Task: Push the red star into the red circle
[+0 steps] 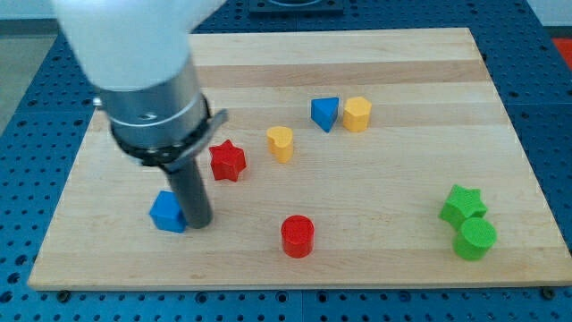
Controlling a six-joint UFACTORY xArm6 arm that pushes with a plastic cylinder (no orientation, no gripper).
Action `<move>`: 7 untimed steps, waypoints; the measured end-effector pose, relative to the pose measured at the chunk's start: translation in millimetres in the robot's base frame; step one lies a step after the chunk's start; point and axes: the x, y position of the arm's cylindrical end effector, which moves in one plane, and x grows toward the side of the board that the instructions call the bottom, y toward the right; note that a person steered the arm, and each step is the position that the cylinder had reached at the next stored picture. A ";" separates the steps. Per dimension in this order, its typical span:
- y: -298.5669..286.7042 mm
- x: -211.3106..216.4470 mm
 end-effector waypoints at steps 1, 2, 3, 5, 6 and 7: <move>-14.7 -41.7; -20.5 -84.5; -20.8 -108.5; 21.8 -106.8; 24.0 -92.4; 25.3 -69.6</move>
